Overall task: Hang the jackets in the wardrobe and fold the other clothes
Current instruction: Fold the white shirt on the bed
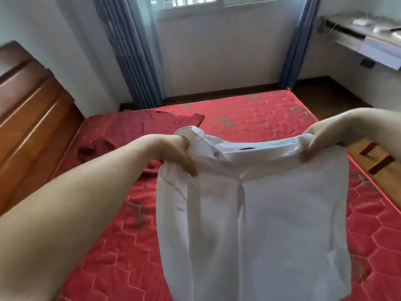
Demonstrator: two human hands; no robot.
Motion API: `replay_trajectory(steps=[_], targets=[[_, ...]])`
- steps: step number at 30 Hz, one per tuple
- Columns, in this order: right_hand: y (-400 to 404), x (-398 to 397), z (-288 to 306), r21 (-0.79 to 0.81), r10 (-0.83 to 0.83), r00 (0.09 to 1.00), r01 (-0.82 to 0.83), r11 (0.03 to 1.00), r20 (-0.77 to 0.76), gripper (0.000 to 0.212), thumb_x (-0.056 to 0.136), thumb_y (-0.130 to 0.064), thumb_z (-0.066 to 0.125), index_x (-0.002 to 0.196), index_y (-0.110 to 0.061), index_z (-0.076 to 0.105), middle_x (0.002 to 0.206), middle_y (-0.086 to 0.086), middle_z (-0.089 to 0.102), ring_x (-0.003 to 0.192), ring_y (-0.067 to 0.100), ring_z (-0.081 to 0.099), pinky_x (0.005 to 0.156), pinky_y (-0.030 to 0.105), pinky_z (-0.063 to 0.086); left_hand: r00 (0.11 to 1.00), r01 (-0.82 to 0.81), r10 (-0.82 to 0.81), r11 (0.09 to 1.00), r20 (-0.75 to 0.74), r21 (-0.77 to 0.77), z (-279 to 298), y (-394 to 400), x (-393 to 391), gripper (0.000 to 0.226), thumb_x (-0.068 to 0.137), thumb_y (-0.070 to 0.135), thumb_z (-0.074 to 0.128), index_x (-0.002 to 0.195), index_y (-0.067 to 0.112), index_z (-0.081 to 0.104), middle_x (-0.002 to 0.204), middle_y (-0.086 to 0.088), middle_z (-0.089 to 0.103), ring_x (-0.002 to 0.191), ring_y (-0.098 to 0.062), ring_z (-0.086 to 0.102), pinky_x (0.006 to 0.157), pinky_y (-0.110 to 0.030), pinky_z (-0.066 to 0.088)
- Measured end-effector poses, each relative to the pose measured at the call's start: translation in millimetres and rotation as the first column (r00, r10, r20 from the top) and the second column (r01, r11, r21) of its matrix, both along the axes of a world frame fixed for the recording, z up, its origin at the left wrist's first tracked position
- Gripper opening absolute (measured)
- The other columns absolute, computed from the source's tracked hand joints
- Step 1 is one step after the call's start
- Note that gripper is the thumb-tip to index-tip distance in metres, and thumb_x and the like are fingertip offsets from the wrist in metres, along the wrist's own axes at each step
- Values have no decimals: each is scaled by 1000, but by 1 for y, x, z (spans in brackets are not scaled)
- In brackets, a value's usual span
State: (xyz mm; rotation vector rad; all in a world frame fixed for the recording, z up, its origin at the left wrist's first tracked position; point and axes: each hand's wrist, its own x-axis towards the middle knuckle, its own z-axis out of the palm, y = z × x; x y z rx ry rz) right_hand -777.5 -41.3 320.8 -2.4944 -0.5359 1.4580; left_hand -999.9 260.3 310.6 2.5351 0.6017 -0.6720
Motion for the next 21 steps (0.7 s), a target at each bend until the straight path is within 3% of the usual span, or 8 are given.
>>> replay_trajectory(steps=[2, 4, 7, 9, 11, 14, 18, 21], targets=[[29, 34, -48, -30, 6, 988, -1, 1000, 154, 47, 66, -18, 88, 108, -11, 67, 93, 11, 75, 83, 29, 73, 70, 37, 60, 1000, 14, -15, 996, 11, 83, -56, 23, 45, 50, 56, 52, 86, 84, 28, 52, 85, 10, 60, 72, -6, 59, 49, -21, 44], [65, 69, -100, -40, 30, 911, -15, 999, 410, 42, 66, -31, 86, 99, -13, 67, 92, 9, 72, 78, 27, 69, 68, 33, 57, 992, -18, 2, 991, 127, 130, -113, 48, 93, 42, 64, 44, 83, 90, 24, 57, 89, 5, 62, 79, -13, 60, 59, -25, 46], [118, 99, -182, 24, -1, 577, -33, 999, 817, 47, 75, -35, 75, 113, -15, 54, 120, 15, 54, 105, 34, 55, 85, 40, 46, 926, -195, 87, 943, 367, 269, -200, 77, 147, 59, 79, 46, 68, 129, 21, 48, 127, -10, 58, 112, -31, 58, 87, -37, 45], [140, 90, -245, -1, 58, 462, -121, 993, 885, 60, 78, -36, 69, 129, -20, 42, 137, 15, 38, 123, 37, 40, 97, 46, 37, 943, -184, 52, 905, 328, 385, -262, 78, 158, 77, 87, 56, 56, 150, 28, 21, 157, -8, 27, 141, -29, 31, 109, -46, 27], [145, 60, -314, -76, 203, 523, -253, 964, 828, 65, 82, -39, 63, 138, -23, 35, 148, 10, 28, 132, 33, 32, 101, 44, 34, 976, -40, -56, 904, 209, 427, -332, 65, 149, 77, 90, 60, 47, 153, 34, 12, 163, -2, 9, 148, -24, 11, 116, -47, 12], [126, 5, -411, -185, 391, 655, -362, 914, 647, 62, 89, -43, 50, 145, -27, 28, 156, 5, 21, 139, 28, 25, 105, 42, 32, 996, 68, -81, 967, 43, 246, -428, 30, 106, 64, 94, 58, 42, 150, 40, 17, 162, 1, 12, 146, -23, 14, 116, -48, 15], [84, -32, -499, -230, 360, 824, -285, 930, 436, 68, 95, -57, 34, 153, -36, 5, 162, 0, -13, 149, 28, -1, 115, 52, 15, 988, 82, -64, 989, -141, 126, -519, -7, 48, 71, 92, 66, 33, 152, 42, 2, 163, 0, -10, 150, -26, -3, 116, -55, 2], [60, -41, -541, -241, 327, 859, -246, 939, 395, 73, 92, -67, 26, 152, -40, -7, 160, -2, -24, 149, 26, -9, 116, 55, 12, 979, 139, -114, 980, -168, 144, -559, -24, 20, 83, 87, 75, 29, 150, 42, -12, 160, -2, -24, 148, -28, -19, 115, -54, -8]])
